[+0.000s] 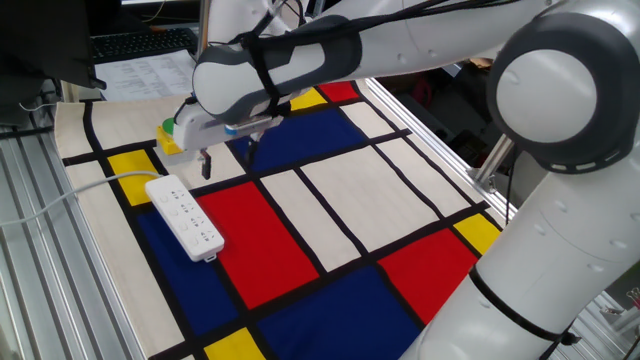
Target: Turn off the power strip by pressing the button
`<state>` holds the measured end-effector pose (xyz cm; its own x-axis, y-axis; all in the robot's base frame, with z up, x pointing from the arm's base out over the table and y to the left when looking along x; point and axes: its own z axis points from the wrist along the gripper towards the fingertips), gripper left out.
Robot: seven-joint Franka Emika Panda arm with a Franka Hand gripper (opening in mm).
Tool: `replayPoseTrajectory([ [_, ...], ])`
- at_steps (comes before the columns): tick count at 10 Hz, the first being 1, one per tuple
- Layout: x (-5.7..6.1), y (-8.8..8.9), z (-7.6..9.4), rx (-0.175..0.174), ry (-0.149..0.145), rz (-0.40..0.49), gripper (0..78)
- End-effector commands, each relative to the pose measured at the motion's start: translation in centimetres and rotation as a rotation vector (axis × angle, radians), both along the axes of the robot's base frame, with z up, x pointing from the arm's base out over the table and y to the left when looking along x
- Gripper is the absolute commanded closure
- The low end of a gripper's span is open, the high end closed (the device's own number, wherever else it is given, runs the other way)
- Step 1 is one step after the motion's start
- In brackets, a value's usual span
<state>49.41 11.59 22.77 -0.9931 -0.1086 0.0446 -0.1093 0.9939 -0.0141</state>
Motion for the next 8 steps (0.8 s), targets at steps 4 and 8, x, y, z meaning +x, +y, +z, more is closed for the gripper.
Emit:
replayPoseTrajectory([
  [4,1.0,-2.7,3.2,-0.041,0.031,0.014,0.1],
  [8,1.5,-4.1,3.8,-0.06,0.032,0.023,0.1],
])
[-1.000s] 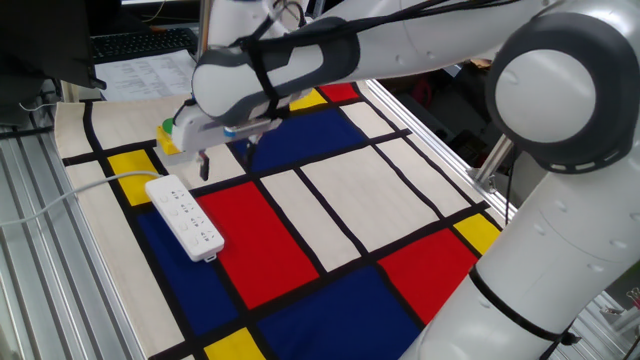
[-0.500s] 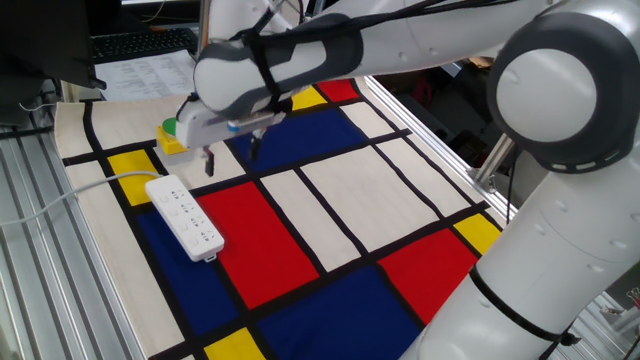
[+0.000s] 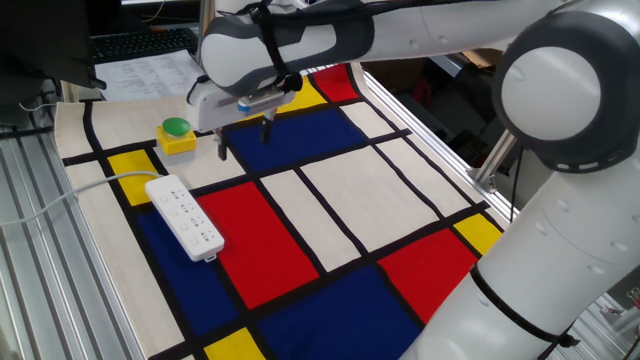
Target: Turn off the power strip by pressing the button
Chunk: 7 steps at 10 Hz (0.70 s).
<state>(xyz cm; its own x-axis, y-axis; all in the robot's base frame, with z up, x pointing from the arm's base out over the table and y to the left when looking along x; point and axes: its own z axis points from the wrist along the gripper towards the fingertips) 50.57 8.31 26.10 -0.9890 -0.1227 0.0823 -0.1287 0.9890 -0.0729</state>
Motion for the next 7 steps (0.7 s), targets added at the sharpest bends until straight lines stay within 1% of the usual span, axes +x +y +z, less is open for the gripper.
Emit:
replayPoseTrajectory([
  [1,0.4,-1.2,0.4,0.004,0.001,0.004,0.1],
  [3,0.2,-2.2,-0.1,0.006,0.0,0.0,0.1],
  [4,0.1,-3.0,-0.1,0.009,0.0,0.005,0.1],
  [5,0.2,-3.7,0.0,0.018,0.004,-0.002,0.1],
  [6,0.2,-4.0,0.2,0.018,0.013,-0.012,0.1],
  [7,0.2,-4.2,0.2,0.013,0.017,-0.07,0.1],
])
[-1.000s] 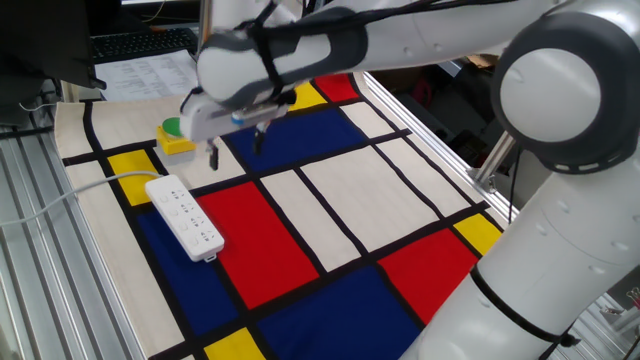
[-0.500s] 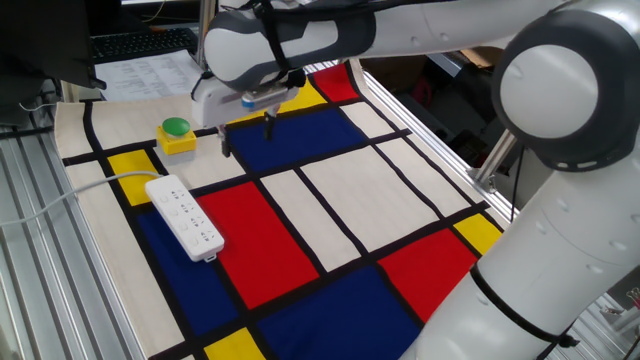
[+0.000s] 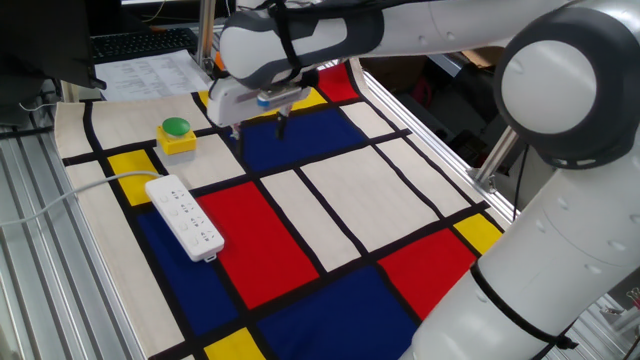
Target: Turn off the power strip by pressing the button
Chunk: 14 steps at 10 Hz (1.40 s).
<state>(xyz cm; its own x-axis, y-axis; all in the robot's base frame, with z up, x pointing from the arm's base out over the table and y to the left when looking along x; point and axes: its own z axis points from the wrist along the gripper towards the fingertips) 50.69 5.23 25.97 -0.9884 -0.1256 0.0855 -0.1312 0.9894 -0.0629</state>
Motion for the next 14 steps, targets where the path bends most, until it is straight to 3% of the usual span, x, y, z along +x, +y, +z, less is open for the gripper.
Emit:
replayPoseTrajectory([
  [1,-0.04,-1.31,0.17,0.006,0.007,-0.1,0.1],
  [3,-0.23,-1.69,-0.03,0.059,0.006,-0.162,0.1],
  [4,-0.29,-1.79,-0.08,0.069,0.007,-0.169,0.1],
  [7,-0.42,-2.04,-0.2,0.048,-0.007,-0.192,0.1],
  [12,-0.53,-2.23,-0.29,0.052,-0.006,-0.152,0.1],
  [14,-0.53,-2.23,-0.29,0.08,-0.001,-0.05,0.1],
])
